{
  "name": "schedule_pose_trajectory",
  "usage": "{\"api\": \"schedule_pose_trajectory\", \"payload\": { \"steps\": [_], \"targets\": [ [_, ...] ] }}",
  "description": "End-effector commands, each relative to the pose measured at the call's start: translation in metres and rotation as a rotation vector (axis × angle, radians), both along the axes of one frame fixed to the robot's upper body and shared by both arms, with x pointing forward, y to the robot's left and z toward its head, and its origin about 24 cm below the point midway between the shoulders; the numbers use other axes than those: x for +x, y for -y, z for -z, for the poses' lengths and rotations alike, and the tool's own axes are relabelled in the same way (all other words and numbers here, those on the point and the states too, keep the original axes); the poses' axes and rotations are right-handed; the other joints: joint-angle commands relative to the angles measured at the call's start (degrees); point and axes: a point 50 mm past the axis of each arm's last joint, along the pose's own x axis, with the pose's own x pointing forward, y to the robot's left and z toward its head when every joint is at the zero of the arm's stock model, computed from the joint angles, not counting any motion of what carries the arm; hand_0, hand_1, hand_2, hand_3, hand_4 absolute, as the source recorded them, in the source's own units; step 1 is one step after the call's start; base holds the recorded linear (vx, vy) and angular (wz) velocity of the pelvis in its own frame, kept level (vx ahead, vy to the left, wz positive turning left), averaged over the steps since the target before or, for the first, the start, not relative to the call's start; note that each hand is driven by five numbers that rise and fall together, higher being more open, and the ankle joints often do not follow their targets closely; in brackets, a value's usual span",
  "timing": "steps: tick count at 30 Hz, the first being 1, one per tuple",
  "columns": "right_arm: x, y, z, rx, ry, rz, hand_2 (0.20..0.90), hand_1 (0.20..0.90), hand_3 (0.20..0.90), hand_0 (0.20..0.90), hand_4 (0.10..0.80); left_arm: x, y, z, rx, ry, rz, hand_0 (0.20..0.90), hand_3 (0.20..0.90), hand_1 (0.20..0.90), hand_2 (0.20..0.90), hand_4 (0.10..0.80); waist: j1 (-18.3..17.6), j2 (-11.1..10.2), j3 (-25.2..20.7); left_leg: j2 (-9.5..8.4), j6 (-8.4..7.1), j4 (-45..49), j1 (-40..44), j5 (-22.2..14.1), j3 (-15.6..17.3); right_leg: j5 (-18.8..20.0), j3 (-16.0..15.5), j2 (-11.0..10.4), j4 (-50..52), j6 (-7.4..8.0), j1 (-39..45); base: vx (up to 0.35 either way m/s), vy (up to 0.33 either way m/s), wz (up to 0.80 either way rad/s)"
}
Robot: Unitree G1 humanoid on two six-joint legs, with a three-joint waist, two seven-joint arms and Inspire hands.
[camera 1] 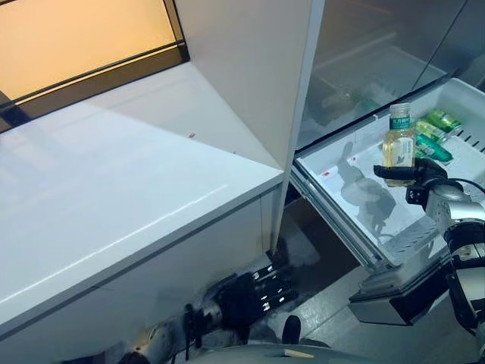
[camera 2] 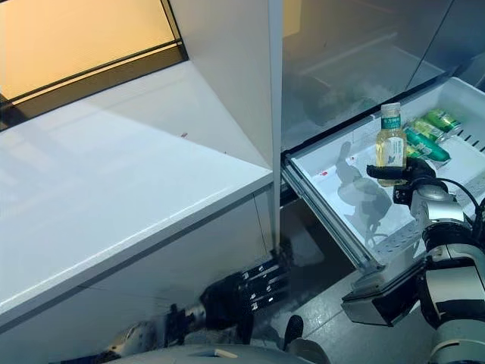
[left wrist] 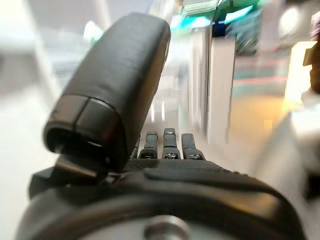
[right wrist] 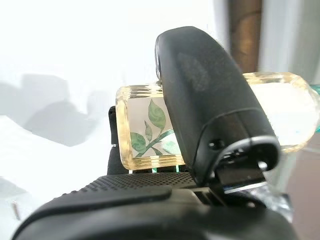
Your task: Put drinks into fridge and close the fridge
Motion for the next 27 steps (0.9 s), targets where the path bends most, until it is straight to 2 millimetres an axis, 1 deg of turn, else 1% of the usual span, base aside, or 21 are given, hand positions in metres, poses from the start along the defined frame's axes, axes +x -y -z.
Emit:
{"api": "schedule_pose_trajectory", "payload": {
  "steps": [1, 2, 4, 5, 8, 11, 13, 15, 17, 20, 21, 23, 26, 27],
  "targets": [
    [0.016, 0.013, -0.100, -0.193, 0.296, -0.065, 0.300, 0.300, 0.200, 0.300, 0.100, -0.008, 0.013, -0.007, -0.164, 0.088, 0.039, 0.900, 0.900, 0.900, 0.900, 0.800, 1.16, -2.93, -4.16, 1.65, -3.12, 6.71, -3.02, -5.88, 4.73, -8.90, 2.15, 0.57, 8.20, -0.08, -0.11, 0.048, 0.006, 0.17],
    [0.016, 0.013, -0.095, -0.201, 0.278, -0.072, 0.300, 0.300, 0.200, 0.300, 0.100, -0.012, 0.009, -0.001, -0.131, 0.079, 0.018, 0.900, 0.900, 0.900, 0.900, 0.800, 1.21, -2.91, -4.13, 1.65, -3.11, 6.68, -2.98, -5.89, 4.86, -8.98, 2.15, 0.55, 8.24, -0.10, -0.13, 0.063, 0.013, 0.10],
    [0.016, 0.011, -0.082, -0.214, 0.199, -0.099, 0.300, 0.300, 0.200, 0.300, 0.100, -0.022, -0.007, 0.015, -0.029, 0.034, -0.035, 0.900, 0.900, 0.900, 0.900, 0.800, 1.19, -2.99, -3.99, 1.67, -3.10, 6.70, -2.83, -5.87, 5.29, -9.07, 2.07, 0.46, 8.43, -0.06, -0.12, 0.100, 0.017, 0.02],
    [0.016, 0.011, -0.079, -0.223, 0.180, -0.106, 0.300, 0.300, 0.200, 0.300, 0.100, -0.024, -0.010, 0.019, 0.001, 0.025, -0.050, 0.900, 0.900, 0.900, 0.900, 0.800, 1.16, -3.02, -3.94, 1.69, -3.09, 6.73, -2.80, -5.89, 5.39, -9.12, 2.07, 0.45, 8.54, -0.05, -0.16, 0.100, 0.011, 0.00],
    [0.012, 0.012, -0.063, -0.255, 0.066, -0.143, 0.300, 0.300, 0.200, 0.300, 0.100, -0.026, -0.028, 0.030, 0.150, -0.016, -0.108, 0.900, 0.900, 0.900, 0.900, 0.800, 1.26, -3.16, -3.56, 1.68, -3.08, 6.93, -2.94, -5.82, 5.80, -9.18, 1.72, 0.25, 8.79, 0.07, -0.25, 0.101, 0.004, -0.01],
    [0.008, 0.016, -0.052, -0.280, -0.038, -0.158, 0.300, 0.300, 0.200, 0.300, 0.100, -0.021, -0.040, 0.036, 0.292, -0.044, -0.138, 0.900, 0.900, 0.900, 0.900, 0.800, 1.38, -3.40, -2.92, 1.51, -2.99, 7.36, -3.45, -5.82, 5.70, -9.33, 1.62, 0.17, 9.39, 0.08, -0.79, 0.075, -0.010, -0.01],
    [0.005, 0.019, -0.045, -0.316, -0.121, -0.166, 0.300, 0.300, 0.200, 0.300, 0.100, -0.013, -0.049, 0.038, 0.402, -0.054, -0.163, 0.900, 0.900, 0.900, 0.900, 0.800, 1.45, -3.53, -1.80, 1.45, -2.89, 7.93, -4.31, -5.78, 5.53, -9.38, 1.55, 0.06, 10.06, 0.04, -1.65, 0.018, -0.010, 0.01],
    [0.003, 0.021, -0.041, -0.359, -0.192, -0.174, 0.300, 0.300, 0.200, 0.300, 0.100, -0.004, -0.058, 0.039, 0.503, -0.056, -0.184, 0.900, 0.900, 0.900, 0.900, 0.800, 1.50, -3.66, -0.67, 1.44, -2.76, 8.43, -5.17, -5.71, 5.33, -9.37, 1.53, 0.02, 10.70, -0.01, -2.55, -0.006, -0.041, 0.03],
    [0.000, 0.024, -0.041, -0.402, -0.266, -0.182, 0.300, 0.300, 0.200, 0.300, 0.100, 0.004, -0.072, 0.039, 0.654, -0.051, -0.214, 0.900, 0.900, 0.900, 0.900, 0.800, 1.51, -3.82, 0.47, 1.43, -2.63, 8.96, -6.02, -5.66, 5.14, -9.37, 1.42, -0.05, 11.39, -0.05, -3.48, -0.023, -0.055, 0.03],
    [-0.003, 0.028, -0.041, -0.481, -0.371, -0.192, 0.300, 0.300, 0.200, 0.300, 0.100, 0.010, -0.091, 0.039, 0.834, -0.081, -0.238, 0.900, 0.900, 0.900, 0.900, 0.800, 1.62, -4.37, 1.67, 1.42, -2.37, 9.27, -6.74, -5.62, 4.90, -9.24, 1.27, -0.01, 11.81, 0.01, -4.26, 0.002, -0.071, 0.05],
    [-0.004, 0.029, -0.041, -0.493, -0.397, -0.194, 0.300, 0.300, 0.200, 0.300, 0.100, 0.010, -0.095, 0.039, 0.870, -0.095, -0.238, 0.900, 0.900, 0.900, 0.900, 0.800, 1.64, -4.54, 1.85, 1.43, -2.33, 9.27, -6.83, -5.58, 4.81, -9.23, 1.23, 0.02, 11.81, 0.00, -4.33, 0.055, -0.059, 0.02],
    [-0.007, 0.031, -0.041, -0.483, -0.447, -0.198, 0.300, 0.300, 0.200, 0.300, 0.100, 0.003, -0.104, 0.042, 0.950, -0.144, -0.228, 0.900, 0.900, 0.900, 0.900, 0.800, 1.72, -4.86, 2.18, 1.42, -2.23, 9.25, -6.80, -5.55, 4.73, -9.24, 1.23, 0.07, 11.89, 0.02, -4.30, 0.077, -0.041, 0.00],
    [-0.009, 0.032, -0.042, -0.462, -0.482, -0.209, 0.300, 0.300, 0.200, 0.300, 0.100, -0.003, -0.110, 0.044, 0.982, -0.188, -0.238, 0.900, 0.900, 0.900, 0.900, 0.800, 1.89, -4.99, 2.30, 1.30, -2.20, 9.24, -6.85, -5.55, 4.49, -9.39, 1.21, 0.07, 12.00, 0.02, -4.31, 0.068, -0.011, 0.02],
    [-0.010, 0.033, -0.041, -0.448, -0.494, -0.210, 0.415, 0.415, 0.335, 0.415, 0.235, -0.003, -0.111, 0.044, 0.982, -0.194, -0.247, 0.900, 0.900, 0.900, 0.900, 0.800, 2.01, -4.97, 2.39, 1.25, -2.18, 9.26, -6.89, -5.55, 4.43, -9.44, 1.18, 0.05, 12.05, -0.01, -4.32, 0.071, -0.005, 0.04]
  ]
}}
